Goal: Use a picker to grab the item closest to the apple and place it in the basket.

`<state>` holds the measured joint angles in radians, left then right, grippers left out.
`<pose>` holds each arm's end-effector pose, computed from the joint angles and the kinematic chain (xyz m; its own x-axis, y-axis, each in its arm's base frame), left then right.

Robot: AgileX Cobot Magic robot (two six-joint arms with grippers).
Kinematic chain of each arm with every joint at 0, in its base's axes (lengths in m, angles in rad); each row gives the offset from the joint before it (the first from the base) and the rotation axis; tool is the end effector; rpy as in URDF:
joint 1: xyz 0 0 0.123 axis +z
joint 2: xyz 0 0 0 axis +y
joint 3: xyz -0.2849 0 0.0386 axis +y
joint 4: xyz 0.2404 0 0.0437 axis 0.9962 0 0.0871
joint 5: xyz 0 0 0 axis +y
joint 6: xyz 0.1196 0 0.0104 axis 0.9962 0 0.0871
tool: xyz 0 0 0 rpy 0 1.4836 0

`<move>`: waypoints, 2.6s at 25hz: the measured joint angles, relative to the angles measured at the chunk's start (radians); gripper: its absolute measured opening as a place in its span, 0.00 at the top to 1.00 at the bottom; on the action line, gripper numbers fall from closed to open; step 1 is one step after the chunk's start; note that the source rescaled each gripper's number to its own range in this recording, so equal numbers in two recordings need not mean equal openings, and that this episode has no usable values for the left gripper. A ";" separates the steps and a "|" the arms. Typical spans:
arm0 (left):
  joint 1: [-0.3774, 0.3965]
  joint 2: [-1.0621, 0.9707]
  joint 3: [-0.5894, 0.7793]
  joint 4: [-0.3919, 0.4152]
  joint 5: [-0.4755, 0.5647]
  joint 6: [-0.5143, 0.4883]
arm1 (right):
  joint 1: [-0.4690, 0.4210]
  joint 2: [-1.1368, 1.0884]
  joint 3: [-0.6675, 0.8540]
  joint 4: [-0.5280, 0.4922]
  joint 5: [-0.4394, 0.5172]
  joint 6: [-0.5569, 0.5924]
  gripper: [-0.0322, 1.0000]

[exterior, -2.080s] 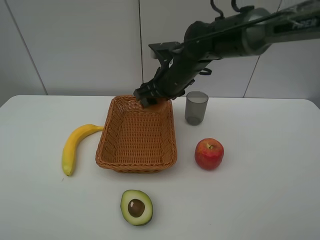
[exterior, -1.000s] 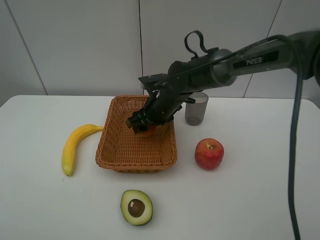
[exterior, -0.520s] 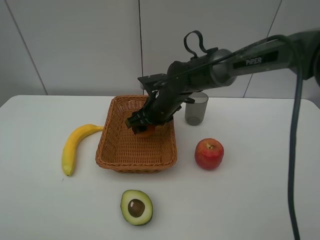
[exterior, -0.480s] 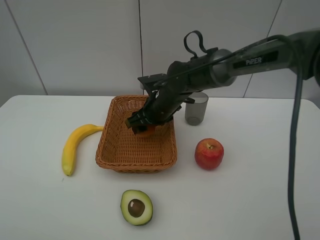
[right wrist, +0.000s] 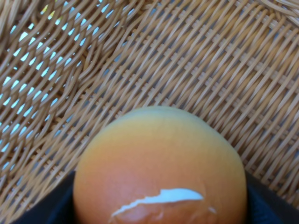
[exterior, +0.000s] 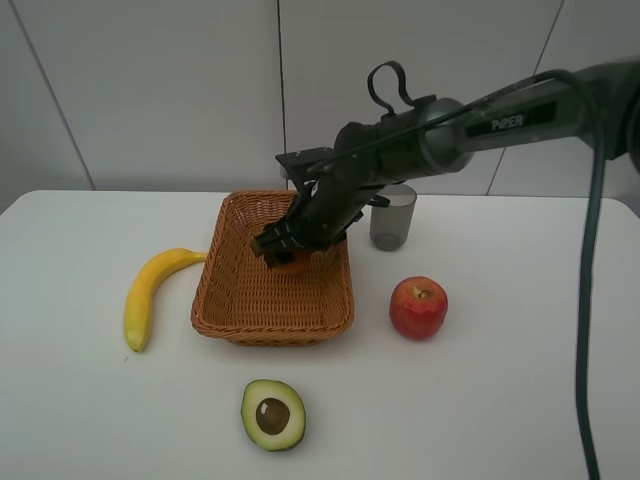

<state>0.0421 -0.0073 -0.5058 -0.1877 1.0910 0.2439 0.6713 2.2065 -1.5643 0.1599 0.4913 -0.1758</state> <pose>0.0084 -0.0195 0.2605 -0.4424 0.1352 -0.8866 0.1760 0.9824 0.0620 0.3697 0.3052 0.1170 -0.6528 -0.5626 -0.5073 -0.6729 0.7382 0.0473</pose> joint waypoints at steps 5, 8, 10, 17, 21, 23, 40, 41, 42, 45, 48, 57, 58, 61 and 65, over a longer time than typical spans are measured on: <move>0.000 0.000 0.000 0.000 0.000 0.000 | 0.000 0.000 0.000 0.000 -0.003 0.000 0.51; 0.000 0.000 0.000 0.000 0.000 0.000 | 0.004 0.000 0.000 0.000 -0.011 0.000 0.24; 0.000 0.000 0.000 0.000 0.000 0.000 | 0.007 0.000 0.000 0.000 -0.019 0.000 0.16; 0.000 0.000 0.000 0.000 0.000 0.000 | 0.007 0.000 0.000 0.000 -0.028 0.000 0.11; 0.000 0.000 0.000 0.000 0.000 0.000 | 0.007 0.000 0.000 0.000 -0.029 0.000 0.11; 0.000 0.000 0.000 0.000 0.000 0.000 | 0.007 0.000 0.000 0.000 -0.030 -0.001 0.11; 0.000 0.000 0.000 0.000 0.000 0.000 | 0.019 -0.050 -0.002 0.017 -0.044 -0.001 0.00; 0.000 0.000 0.000 0.000 0.000 0.000 | 0.019 -0.058 -0.002 0.017 -0.040 -0.001 0.00; 0.000 0.000 0.000 0.000 0.000 0.000 | 0.019 -0.068 -0.002 0.017 -0.033 -0.001 0.00; 0.000 0.000 0.000 0.000 0.000 0.000 | 0.019 -0.094 -0.002 0.014 0.016 0.001 0.00; 0.000 0.000 0.000 0.000 0.000 0.000 | 0.019 -0.125 -0.002 -0.040 0.095 0.056 0.00; 0.000 0.000 0.000 0.000 0.000 0.000 | 0.019 -0.311 0.000 -0.274 0.400 0.148 0.00; 0.000 0.000 0.000 0.000 0.000 0.000 | 0.019 -0.337 0.010 -0.286 0.422 0.149 0.00; 0.000 0.000 0.000 0.000 0.000 0.000 | 0.019 -0.425 0.080 -0.311 0.454 0.150 0.00; 0.000 0.000 0.000 0.000 0.000 0.000 | 0.007 -0.566 0.217 -0.321 0.458 0.159 0.00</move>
<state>0.0421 -0.0073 -0.5058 -0.1877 1.0910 0.2439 0.6781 1.6406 -1.3474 -0.1616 0.9492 -0.0168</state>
